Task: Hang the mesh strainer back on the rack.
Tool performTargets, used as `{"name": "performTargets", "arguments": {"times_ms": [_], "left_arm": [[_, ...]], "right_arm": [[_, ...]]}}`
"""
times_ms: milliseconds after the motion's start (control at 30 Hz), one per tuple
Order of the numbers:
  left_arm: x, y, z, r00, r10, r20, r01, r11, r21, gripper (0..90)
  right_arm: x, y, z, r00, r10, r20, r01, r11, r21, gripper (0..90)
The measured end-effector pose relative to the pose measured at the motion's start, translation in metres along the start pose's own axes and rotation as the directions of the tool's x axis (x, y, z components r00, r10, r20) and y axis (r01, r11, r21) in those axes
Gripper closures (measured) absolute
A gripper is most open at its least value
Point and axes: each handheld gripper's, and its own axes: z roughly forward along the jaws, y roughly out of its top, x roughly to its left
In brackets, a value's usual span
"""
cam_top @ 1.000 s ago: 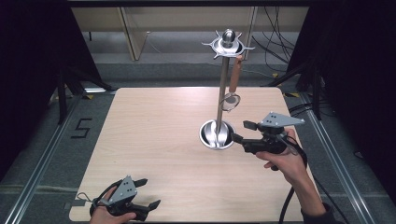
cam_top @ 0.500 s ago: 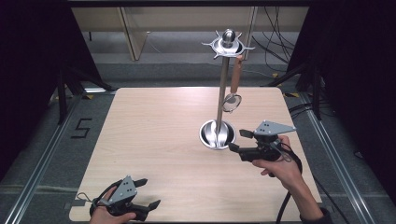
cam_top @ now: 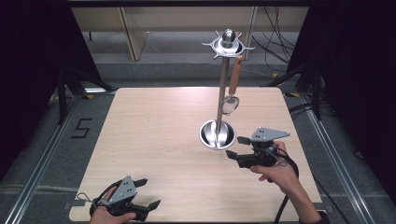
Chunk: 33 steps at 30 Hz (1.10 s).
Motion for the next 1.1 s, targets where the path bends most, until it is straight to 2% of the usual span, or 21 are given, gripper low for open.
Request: {"name": "performTargets", "arguments": {"times_ms": [33, 133, 167, 200, 367, 433, 467, 500, 533, 600, 633, 700, 767, 800, 867, 900, 967, 1000, 1033, 1067, 1100], "left_arm": [[0.0, 0.0, 0.0, 1.0, -0.001, -0.001, 0.001, 1.0, -0.001, 15.3], [0.0, 0.0, 0.0, 1.0, 0.0, -0.002, 0.0, 1.0, -0.002, 15.3], [0.0, 0.0, 0.0, 1.0, -0.002, 0.0, 0.002, 1.0, -0.001, 15.3], [0.0, 0.0, 0.0, 1.0, 0.0, 0.002, 0.0, 1.0, 0.002, 15.3], [0.0, 0.0, 0.0, 1.0, 0.0, 0.0, 0.0, 1.0, 0.0, 15.3], [0.0, 0.0, 0.0, 1.0, 0.0, -0.002, 0.0, 1.0, -0.003, 15.3], [0.0, 0.0, 0.0, 1.0, -0.001, -0.002, 0.001, 1.0, -0.003, 15.3], [0.0, 0.0, 0.0, 1.0, -0.001, 0.002, 0.001, 1.0, 0.001, 15.3], [0.0, 0.0, 0.0, 1.0, -0.001, 0.001, 0.001, 1.0, 0.001, 15.3], [0.0, 0.0, 0.0, 1.0, 0.0, 0.002, 0.0, 1.0, 0.002, 15.3], [0.0, 0.0, 0.0, 1.0, -0.001, -0.002, 0.001, 1.0, -0.001, 15.3], [0.0, 0.0, 0.0, 1.0, -0.002, -0.002, 0.002, 1.0, -0.002, 15.3], [0.0, 0.0, 0.0, 1.0, 0.0, 0.001, 0.0, 1.0, 0.003, 15.3], [0.0, 0.0, 0.0, 1.0, -0.001, 0.001, 0.001, 1.0, 0.003, 15.3], [0.0, 0.0, 0.0, 1.0, -0.001, 0.001, 0.001, 1.0, 0.004, 15.3], [0.0, 0.0, 0.0, 1.0, -0.001, 0.0, 0.001, 1.0, 0.004, 15.3], [-0.001, -0.001, 0.001, 0.9996, -0.027, -0.001, 0.027, 0.9996, 0.003, 15.3], [-0.001, -0.001, 0.001, 0.9995, -0.032, 0.0, 0.032, 0.9995, -0.001, 15.3], [-0.002, -0.001, 0.001, 0.9993, -0.038, 0.0, 0.038, 0.9993, -0.006, 15.3], [-0.002, -0.001, 0.001, 0.9993, -0.038, 0.0, 0.038, 0.9992, -0.006, 15.3], [-0.002, -0.001, 0.001, 0.9993, -0.037, 0.0, 0.037, 0.9993, -0.004, 15.3]], "right_arm": [[0.001, -0.002, 0.001, 0.9998, 0.019, -0.001, -0.019, 1.0, 0.003, 31.8], [0.0, -0.005, 0.002, 0.9999, 0.01, 0.008, -0.01, 1.0, -0.002, 31.7], [0.0, -0.007, 0.002, 0.9997, 0.022, -0.006, -0.022, 1.0, 0.012, 31.7], [-0.001, -0.008, 0.003, 1.0, 0.006, 0.005, -0.006, 1.0, 0.007, 31.7], [0.004, -0.014, 0.005, 0.9985, 0.05, -0.024, -0.05, 0.999, 0.016, 31.6], [0.002, -0.016, 0.006, 0.9997, 0.016, -0.019, -0.016, 1.0, 0.012, 31.6], [0.005, -0.017, 0.006, 0.9984, 0.05, -0.027, -0.05, 0.998, 0.032, 31.6], [0.003, -0.018, 0.008, 0.999, 0.028, -0.035, -0.027, 1.0, 0.014, 31.6], [0.005, -0.019, 0.007, 0.9984, 0.049, -0.03, -0.048, 0.998, 0.037, 31.6], [0.006, -0.021, 0.008, 0.9987, 0.044, -0.027, -0.043, 0.999, 0.022, 31.6], [0.003, -0.022, 0.007, 0.9995, 0.017, -0.026, -0.016, 1.0, 0.026, 31.6], [0.006, -0.025, 0.007, 0.9984, 0.048, -0.03, -0.047, 0.999, 0.022, 31.6], [0.006, -0.028, 0.007, 0.9987, 0.044, -0.025, -0.044, 0.999, 0.015, 31.5], [0.005, -0.029, 0.006, 0.9986, 0.037, -0.037, -0.036, 0.999, 0.034, 31.5], [0.007, -0.033, 0.006, 0.9979, 0.056, -0.032, -0.054, 0.998, 0.037, 31.5], [0.006, -0.035, 0.007, 0.9988, 0.041, -0.027, -0.04, 0.999, 0.034, 31.5], [0.007, -0.039, 0.008, 0.9983, 0.049, -0.033, -0.047, 0.998, 0.036, 31.4], [0.008, -0.042, 0.008, 0.9977, 0.058, -0.035, -0.056, 0.997, 0.046, 31.4], [0.006, -0.043, 0.009, 0.9991, 0.032, -0.029, -0.031, 0.999, 0.045, 31.4], [0.009, -0.045, 0.009, 0.9976, 0.059, -0.036, -0.057, 0.997, 0.059, 31.3], [0.008, -0.047, 0.009, 0.9986, 0.043, -0.029, -0.042, 0.998, 0.056, 31.3]]}}
